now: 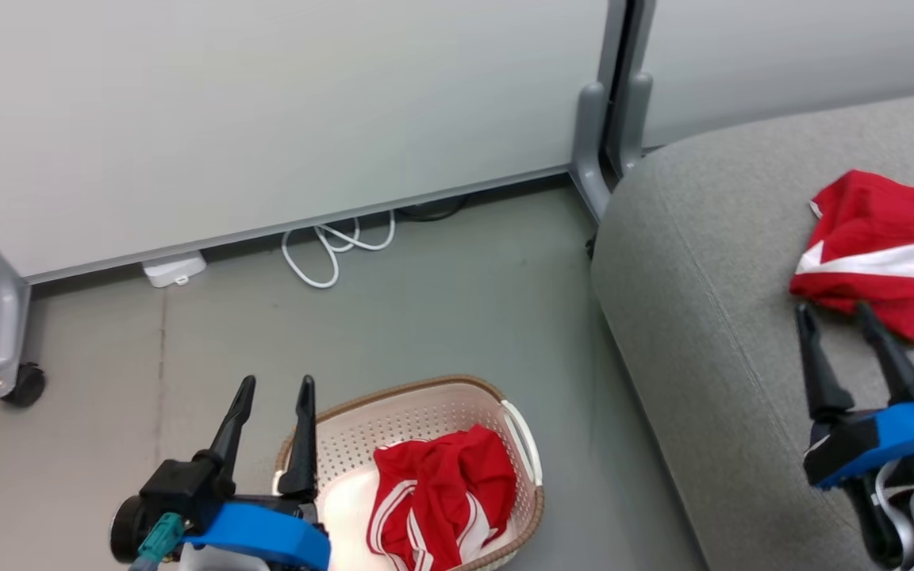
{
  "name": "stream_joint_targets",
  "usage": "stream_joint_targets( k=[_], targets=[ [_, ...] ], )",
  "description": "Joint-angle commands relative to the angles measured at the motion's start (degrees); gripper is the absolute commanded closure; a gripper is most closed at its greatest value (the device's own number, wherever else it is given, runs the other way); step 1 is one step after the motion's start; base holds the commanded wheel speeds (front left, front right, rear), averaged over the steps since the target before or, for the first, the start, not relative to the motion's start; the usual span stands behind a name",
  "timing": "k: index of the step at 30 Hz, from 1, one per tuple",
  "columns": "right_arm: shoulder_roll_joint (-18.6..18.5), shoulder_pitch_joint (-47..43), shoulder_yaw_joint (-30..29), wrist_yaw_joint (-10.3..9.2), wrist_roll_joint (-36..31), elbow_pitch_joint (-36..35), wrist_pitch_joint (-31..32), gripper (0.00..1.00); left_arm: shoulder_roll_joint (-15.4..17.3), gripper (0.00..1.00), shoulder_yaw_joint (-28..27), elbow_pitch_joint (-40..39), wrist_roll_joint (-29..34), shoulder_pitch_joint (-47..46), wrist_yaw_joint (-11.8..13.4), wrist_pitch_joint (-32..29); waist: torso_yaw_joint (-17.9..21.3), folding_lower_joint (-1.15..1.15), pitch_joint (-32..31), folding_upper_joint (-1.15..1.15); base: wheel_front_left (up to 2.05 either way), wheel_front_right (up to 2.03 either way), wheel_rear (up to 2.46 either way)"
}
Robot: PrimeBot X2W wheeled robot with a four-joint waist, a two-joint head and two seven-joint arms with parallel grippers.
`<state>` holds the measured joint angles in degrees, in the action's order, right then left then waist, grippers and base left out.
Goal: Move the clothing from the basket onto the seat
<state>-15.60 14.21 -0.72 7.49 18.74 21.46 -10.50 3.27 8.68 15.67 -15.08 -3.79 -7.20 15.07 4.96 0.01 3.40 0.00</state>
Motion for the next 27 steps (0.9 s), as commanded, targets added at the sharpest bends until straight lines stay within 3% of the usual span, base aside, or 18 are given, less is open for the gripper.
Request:
stream_joint_targets(
  k=[1, 13, 27],
  targets=[
    [0.7, -2.0, -0.1, 0.01, -1.0, -1.4, 0.5, 0.00, 0.0, 0.00, -0.8, 0.2, 0.1, 0.8, -0.3, 0.1, -1.6, -0.01, -1.5, 0.00, 0.00, 0.00, 0.00],
    [7.0, -10.2, 3.3, 0.01, -3.5, -9.5, 4.4, 0.00, -0.3, 0.00, -5.9, 2.1, 0.6, 2.8, -0.4, 0.1, -7.1, -0.01, -4.5, 0.00, 0.00, 0.00, 0.00],
    [9.7, -12.0, 5.8, 0.01, -4.0, -9.3, 4.4, 0.00, -0.3, 0.00, -6.6, 4.0, 0.9, 3.6, -0.3, 0.2, -8.3, -0.01, -6.1, 0.00, 0.00, 0.00, 0.00]
  ],
)
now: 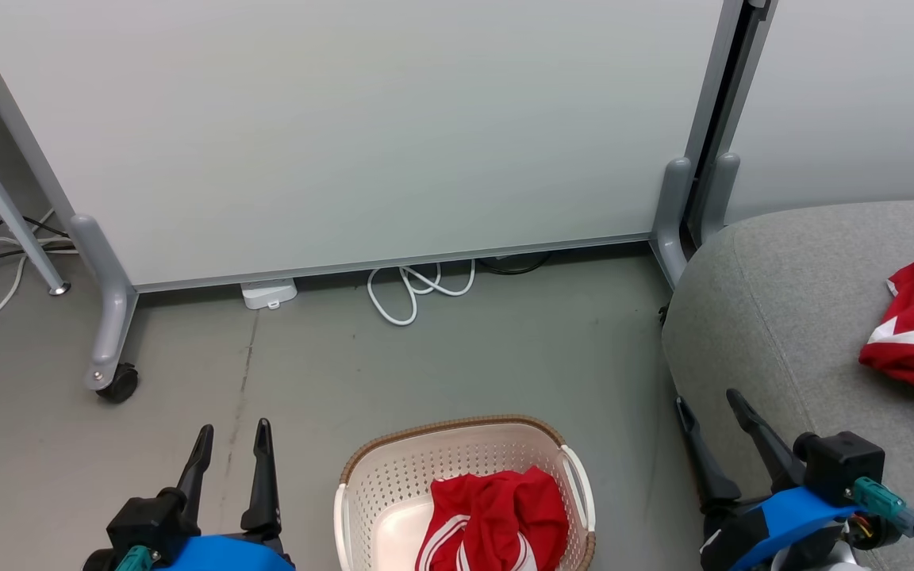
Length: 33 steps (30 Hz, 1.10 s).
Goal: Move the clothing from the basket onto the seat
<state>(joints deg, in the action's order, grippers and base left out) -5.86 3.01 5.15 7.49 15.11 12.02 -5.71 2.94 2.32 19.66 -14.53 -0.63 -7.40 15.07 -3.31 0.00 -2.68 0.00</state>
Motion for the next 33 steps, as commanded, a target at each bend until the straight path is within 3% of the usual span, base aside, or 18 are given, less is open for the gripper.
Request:
stream_joint_targets(
  k=[1, 33],
  targets=[
    [0.2, -0.9, 0.0, 0.01, -0.4, 0.2, -0.5, 0.00, 0.0, 0.00, -0.3, 0.1, 0.3, 0.5, -0.1, 0.2, 0.0, 0.00, 0.0, 0.00, 0.00, 0.00, 0.00],
    [0.7, -1.0, -0.1, 0.01, -3.9, -1.6, 0.6, 0.00, -0.1, 0.00, 1.4, -0.4, 0.1, -0.4, -0.1, 0.2, 2.8, 0.00, 3.7, 0.00, 0.00, 0.00, 0.00]
  ],
)
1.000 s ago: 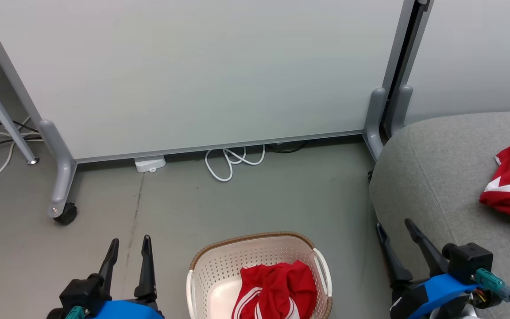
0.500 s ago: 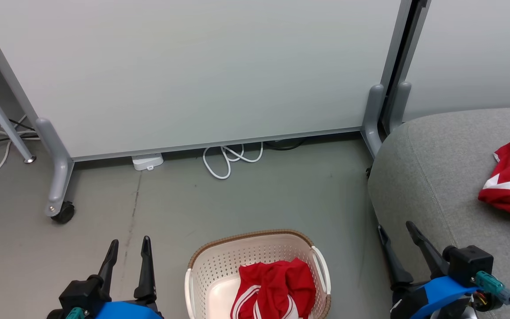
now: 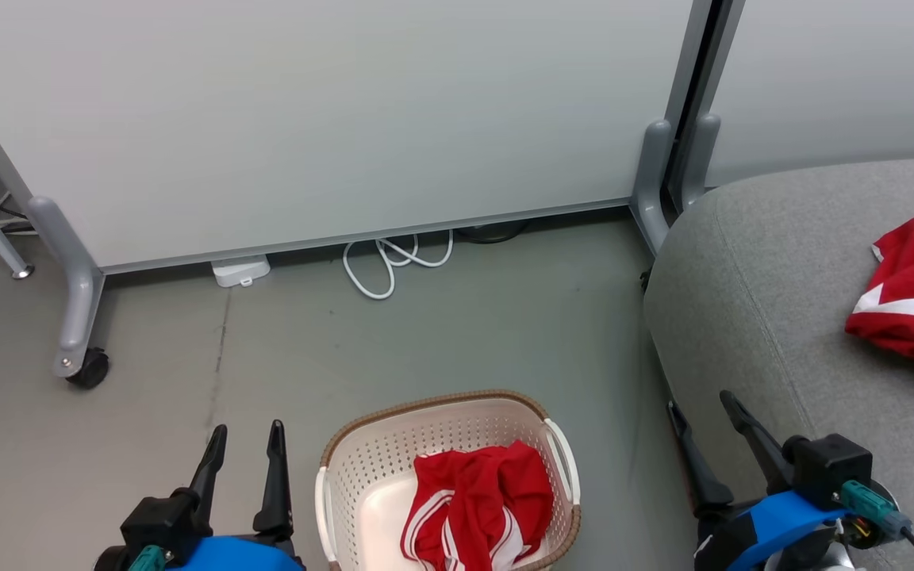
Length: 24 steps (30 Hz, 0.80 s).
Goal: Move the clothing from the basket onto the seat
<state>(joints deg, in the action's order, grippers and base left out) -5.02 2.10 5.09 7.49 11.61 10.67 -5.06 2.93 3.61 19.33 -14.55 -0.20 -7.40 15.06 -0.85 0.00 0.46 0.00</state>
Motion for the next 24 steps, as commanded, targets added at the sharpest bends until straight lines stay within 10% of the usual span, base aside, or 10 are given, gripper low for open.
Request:
stream_joint_targets(
  k=[1, 24],
  targets=[
    [-0.1, 0.4, 0.1, 0.01, -0.6, -0.5, 0.1, 0.00, -0.1, 0.00, 0.3, 0.0, 0.0, -1.2, -0.1, 0.2, 0.7, 0.00, 1.3, 0.00, 0.00, 0.00, 0.00],
    [0.7, 14.5, 8.5, 0.01, 0.2, -2.5, -4.1, 0.00, 2.9, 0.00, 16.0, 19.2, -3.1, -24.0, -0.1, 0.2, 15.1, 0.00, 29.2, 0.00, 0.00, 0.00, 0.00]
  ],
)
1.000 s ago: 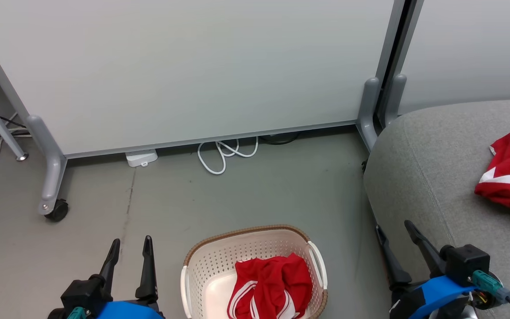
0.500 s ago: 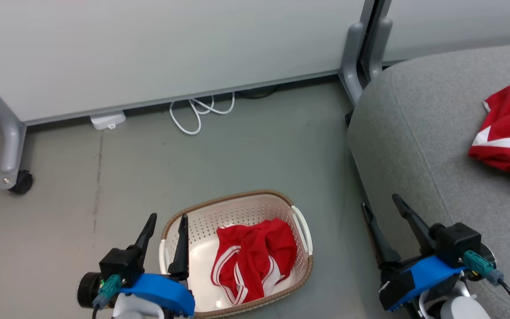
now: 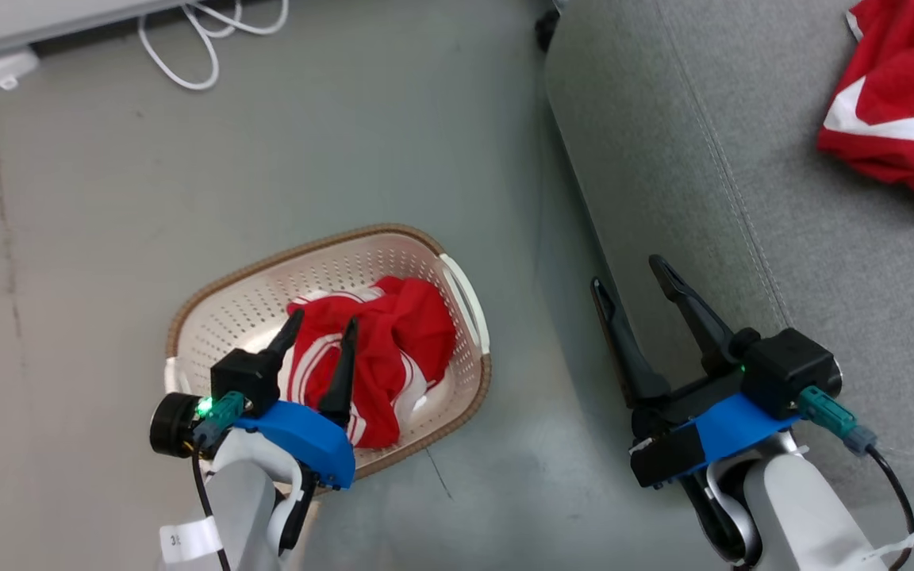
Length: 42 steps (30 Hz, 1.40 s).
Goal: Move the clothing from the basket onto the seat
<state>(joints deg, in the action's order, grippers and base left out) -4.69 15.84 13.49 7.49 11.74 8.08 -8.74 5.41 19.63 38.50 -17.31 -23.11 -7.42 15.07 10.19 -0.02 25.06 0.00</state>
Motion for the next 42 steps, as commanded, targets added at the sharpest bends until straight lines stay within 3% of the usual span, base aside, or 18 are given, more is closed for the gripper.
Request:
stream_joint_targets(
  k=[1, 15, 21, 28, 42],
  targets=[
    [0.5, 1.5, 0.6, 0.01, 0.2, 0.2, -0.7, 0.00, 0.9, 0.00, 0.4, 0.9, -0.5, -1.9, 0.0, 0.2, 4.8, 0.02, 5.7, 0.00, 0.00, 0.00, 0.00],
    [1.8, 6.4, 4.8, 0.01, 3.7, 3.6, -5.6, 0.00, 6.8, 0.00, 3.2, 13.2, -1.6, -11.7, 0.0, 0.2, 13.4, 0.02, 17.8, 0.00, 0.00, 0.00, 0.00],
    [1.9, 7.3, 6.6, 0.01, 6.3, 4.1, -6.3, 0.00, 8.5, 0.00, 2.3, 16.9, -1.5, -15.4, 1.4, 0.1, 15.4, 0.02, 21.1, 0.00, 0.00, 0.00, 0.00],
    [1.9, 8.0, 8.2, 0.01, 8.5, 2.8, -6.5, 0.00, 10.1, 0.00, 1.2, 21.3, -1.9, -18.3, 4.3, -0.4, 16.8, 0.02, 23.5, 0.00, 0.00, 0.00, 0.00],
    [1.9, 7.8, 8.5, 0.01, 9.5, 1.7, -6.5, 0.00, 10.1, 0.00, 1.7, 24.7, -2.1, -20.8, 6.0, -0.1, 16.7, 0.02, 24.8, 0.00, 0.00, 0.00, 0.00]
  ],
)
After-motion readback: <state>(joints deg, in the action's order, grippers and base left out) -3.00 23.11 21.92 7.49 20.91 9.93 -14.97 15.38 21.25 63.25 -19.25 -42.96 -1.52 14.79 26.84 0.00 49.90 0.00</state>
